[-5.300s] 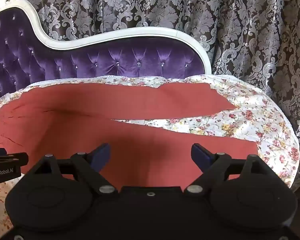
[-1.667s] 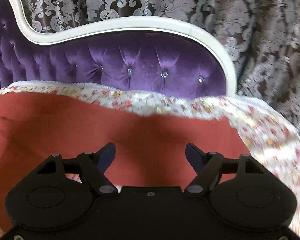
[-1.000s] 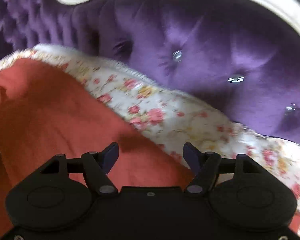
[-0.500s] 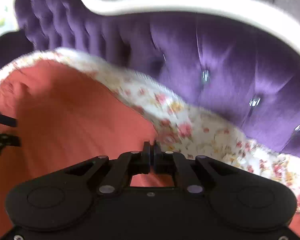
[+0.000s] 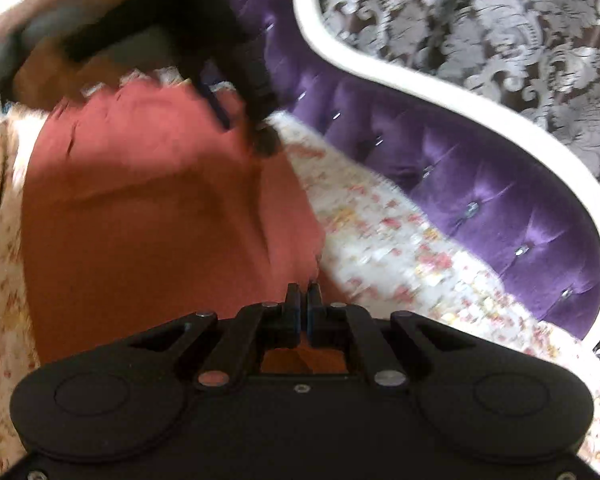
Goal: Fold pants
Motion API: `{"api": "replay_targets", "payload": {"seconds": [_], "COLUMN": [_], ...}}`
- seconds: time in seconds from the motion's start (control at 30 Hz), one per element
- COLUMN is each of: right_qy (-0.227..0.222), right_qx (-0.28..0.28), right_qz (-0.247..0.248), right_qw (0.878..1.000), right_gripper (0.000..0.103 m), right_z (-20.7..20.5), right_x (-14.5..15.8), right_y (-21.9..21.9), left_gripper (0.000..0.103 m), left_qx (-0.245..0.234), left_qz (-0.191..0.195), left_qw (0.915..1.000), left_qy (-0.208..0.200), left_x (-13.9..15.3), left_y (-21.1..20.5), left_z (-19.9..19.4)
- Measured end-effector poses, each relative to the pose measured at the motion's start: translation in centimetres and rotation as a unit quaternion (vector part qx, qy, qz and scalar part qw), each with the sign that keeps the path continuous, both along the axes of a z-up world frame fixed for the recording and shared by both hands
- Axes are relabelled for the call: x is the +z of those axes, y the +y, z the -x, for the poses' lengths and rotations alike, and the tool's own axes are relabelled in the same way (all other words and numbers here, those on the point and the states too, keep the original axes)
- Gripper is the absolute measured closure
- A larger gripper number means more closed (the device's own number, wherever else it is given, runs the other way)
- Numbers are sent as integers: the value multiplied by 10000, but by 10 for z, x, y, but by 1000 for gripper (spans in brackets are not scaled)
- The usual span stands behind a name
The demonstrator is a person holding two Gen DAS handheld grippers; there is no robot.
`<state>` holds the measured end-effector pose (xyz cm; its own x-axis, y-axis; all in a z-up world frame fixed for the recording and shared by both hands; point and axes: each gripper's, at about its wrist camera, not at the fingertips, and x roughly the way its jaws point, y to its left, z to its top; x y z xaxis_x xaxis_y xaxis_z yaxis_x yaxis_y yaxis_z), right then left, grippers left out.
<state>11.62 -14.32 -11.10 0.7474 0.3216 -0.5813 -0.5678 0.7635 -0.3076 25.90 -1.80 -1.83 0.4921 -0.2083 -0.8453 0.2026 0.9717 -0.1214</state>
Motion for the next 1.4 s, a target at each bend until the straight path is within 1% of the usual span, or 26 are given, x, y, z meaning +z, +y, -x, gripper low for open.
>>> {"api": "replay_targets", "payload": {"seconds": [0.1,0.2,0.3,0.4,0.43,0.47,0.5,0.53,0.57,0.7,0.77,0.87,0.93,1.03,1.07,1.1,1.17,1.2,1.23,1.3,1.4], "right_qy": [-102,-107,-170,-186,-215,-245,-272,-287,-280,-183,-73,194,323,593,661,729,824,840,820,740,962], "right_qx": [23,2,-8,-6,1,6,-4,-29,-54,-47,-5,-16,-71,-193,-305,-443,-896,-1208,-1582,-2346,-3242], "right_qz": [168,100,60,31,75,110,122,96,45,-133,-168,-234,-286,-667,-893,-1149,-1661,-1824,-1918,-1968,-2016], "right_qw": [9998,9999,9998,9998,9997,9996,9996,9995,9996,9997,9998,9995,9990,9958,9933,9897,9786,9722,9651,9491,9192], "right_gripper": [95,95,95,95,95,95,95,95,95,94,94,93,92,92,92,92,91,82,67,53,52], "right_z": [1,-1,-2,5,5,7,10,11,12,27,37,48,54,60,60,58,47,38,27,-2,-52], "right_x": [-9,-11,-11,-13,-14,-15,-15,-14,-13,-5,-5,-9,-11,-3,3,10,23,28,31,34,25], "right_y": [6,4,1,4,5,7,8,7,7,5,6,7,5,-7,-15,-24,-46,-55,-64,-79,-93], "left_gripper": [46,46,46,46,53,67,93,93,93,93,93,93,93,93,93,93,93,93,93,93,92], "left_qx": [-192,-381,-520,-544,-537,-480,-410,-321,-262,-186,-136,-50,-14,27,38,32,-19,-23,-28,-7,-44], "left_qz": [-107,-258,-504,-777,-863,-889,-860,-808,-736,-750,-619,-394,-407,-350,-297,-288,-380,-414,-434,-465,-565], "left_qw": [9995,9980,9955,9925,9913,9910,9911,9916,9930,9962,9977,9987,9982,9974,9972,9979,9983,9983,9983,9984,9982], "left_qy": [231,434,613,767,837,877,931,960,886,401,242,326,435,626,681,577,442,413,388,325,186], "left_x": [-8,-17,-28,-42,-48,-51,-53,-54,-52,-35,-29,-35,-47,-64,-69,-71,-72,-72,-72,-73,-77], "left_y": [-18,-36,-53,-66,-70,-71,-69,-66,-61,-46,-36,-20,-12,-6,-3,-2,-3,-4,-5,-7,-8], "left_z": [-6,-12,-16,-20,-22,-23,-23,-20,-15,28,53,84,100,115,119,122,129,128,127,128,135]}}
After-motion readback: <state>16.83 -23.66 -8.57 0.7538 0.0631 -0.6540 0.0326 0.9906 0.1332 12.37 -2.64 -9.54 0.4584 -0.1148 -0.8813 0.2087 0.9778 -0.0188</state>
